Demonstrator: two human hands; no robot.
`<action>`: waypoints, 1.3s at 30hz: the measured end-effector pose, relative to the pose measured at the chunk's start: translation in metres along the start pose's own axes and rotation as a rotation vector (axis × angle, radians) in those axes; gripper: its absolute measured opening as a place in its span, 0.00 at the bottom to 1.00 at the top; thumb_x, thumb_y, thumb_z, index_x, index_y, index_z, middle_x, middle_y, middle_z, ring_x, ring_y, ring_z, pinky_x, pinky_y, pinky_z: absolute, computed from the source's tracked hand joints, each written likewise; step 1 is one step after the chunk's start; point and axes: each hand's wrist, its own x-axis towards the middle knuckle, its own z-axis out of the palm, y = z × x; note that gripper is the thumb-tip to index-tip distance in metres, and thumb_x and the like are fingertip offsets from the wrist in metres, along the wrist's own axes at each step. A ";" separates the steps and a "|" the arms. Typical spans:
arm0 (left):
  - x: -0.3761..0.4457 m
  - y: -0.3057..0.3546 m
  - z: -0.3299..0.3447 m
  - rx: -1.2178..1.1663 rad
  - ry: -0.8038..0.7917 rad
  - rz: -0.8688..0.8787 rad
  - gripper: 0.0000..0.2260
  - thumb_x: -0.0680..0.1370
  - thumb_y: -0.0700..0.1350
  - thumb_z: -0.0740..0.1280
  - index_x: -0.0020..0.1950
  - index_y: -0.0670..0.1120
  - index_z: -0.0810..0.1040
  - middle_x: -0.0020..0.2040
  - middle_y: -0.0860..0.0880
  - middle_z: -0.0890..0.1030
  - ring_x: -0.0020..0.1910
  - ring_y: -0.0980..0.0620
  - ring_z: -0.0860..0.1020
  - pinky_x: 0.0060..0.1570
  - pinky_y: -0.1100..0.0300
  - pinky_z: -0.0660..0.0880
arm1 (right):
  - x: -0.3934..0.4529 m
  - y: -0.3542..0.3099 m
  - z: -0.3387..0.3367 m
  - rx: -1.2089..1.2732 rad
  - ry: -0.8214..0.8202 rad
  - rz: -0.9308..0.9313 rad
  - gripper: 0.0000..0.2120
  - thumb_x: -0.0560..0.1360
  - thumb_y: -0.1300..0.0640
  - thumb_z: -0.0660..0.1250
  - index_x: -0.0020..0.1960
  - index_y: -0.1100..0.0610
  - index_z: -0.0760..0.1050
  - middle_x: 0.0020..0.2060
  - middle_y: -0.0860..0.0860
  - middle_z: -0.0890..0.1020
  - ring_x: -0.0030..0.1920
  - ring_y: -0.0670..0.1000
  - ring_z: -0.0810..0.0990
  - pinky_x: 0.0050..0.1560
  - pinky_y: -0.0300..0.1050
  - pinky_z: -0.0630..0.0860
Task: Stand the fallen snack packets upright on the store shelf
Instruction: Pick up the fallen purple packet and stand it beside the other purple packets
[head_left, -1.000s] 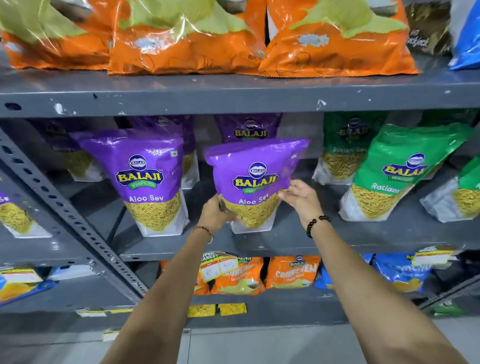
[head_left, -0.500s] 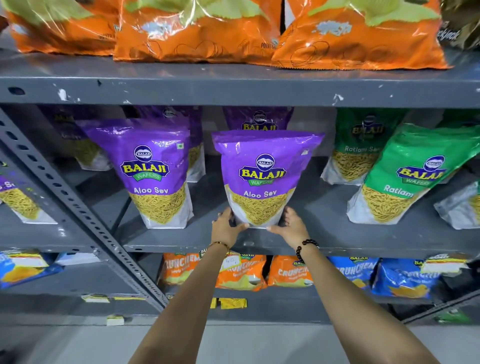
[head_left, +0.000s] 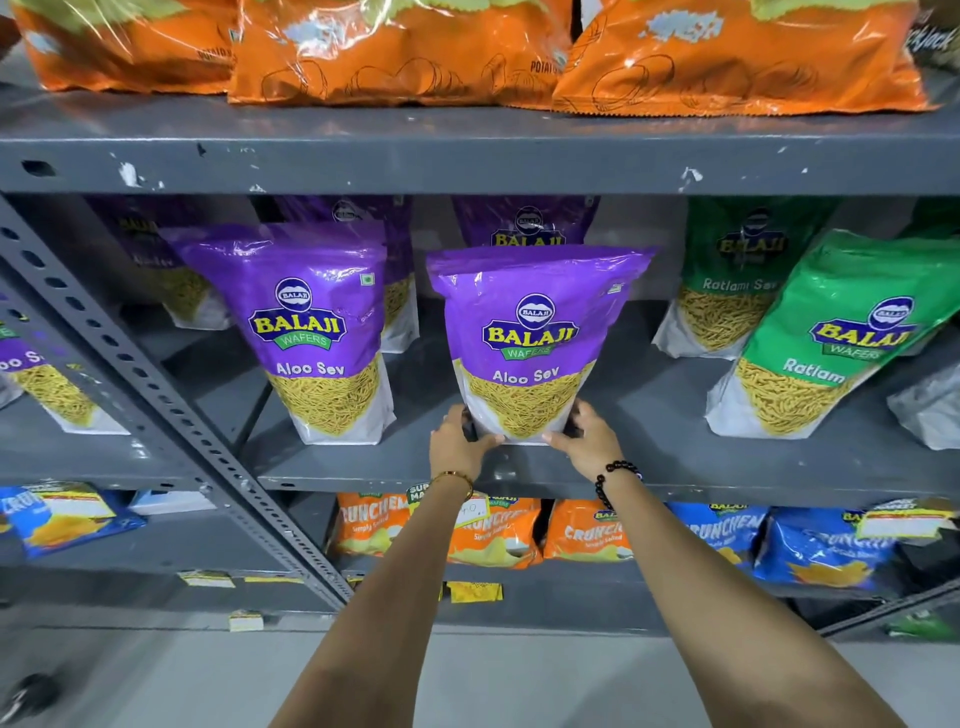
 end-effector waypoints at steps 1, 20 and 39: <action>0.000 0.000 0.000 -0.004 0.004 0.000 0.23 0.71 0.43 0.73 0.62 0.42 0.71 0.62 0.41 0.78 0.62 0.39 0.76 0.65 0.45 0.71 | 0.000 -0.001 0.000 -0.004 0.002 0.001 0.28 0.70 0.59 0.70 0.68 0.57 0.65 0.64 0.55 0.76 0.64 0.57 0.74 0.64 0.53 0.71; -0.001 -0.002 -0.001 0.024 -0.018 0.018 0.23 0.69 0.45 0.74 0.61 0.42 0.71 0.62 0.42 0.79 0.60 0.40 0.77 0.61 0.46 0.73 | -0.006 0.001 0.002 0.104 0.061 0.051 0.31 0.64 0.60 0.76 0.64 0.58 0.67 0.62 0.55 0.78 0.62 0.56 0.76 0.59 0.50 0.72; -0.005 -0.066 -0.070 -0.281 0.736 -0.191 0.47 0.61 0.47 0.80 0.72 0.37 0.57 0.72 0.37 0.64 0.72 0.39 0.62 0.71 0.47 0.63 | -0.008 0.003 0.006 0.155 0.049 0.039 0.34 0.62 0.61 0.77 0.65 0.55 0.67 0.61 0.54 0.78 0.61 0.55 0.76 0.64 0.54 0.73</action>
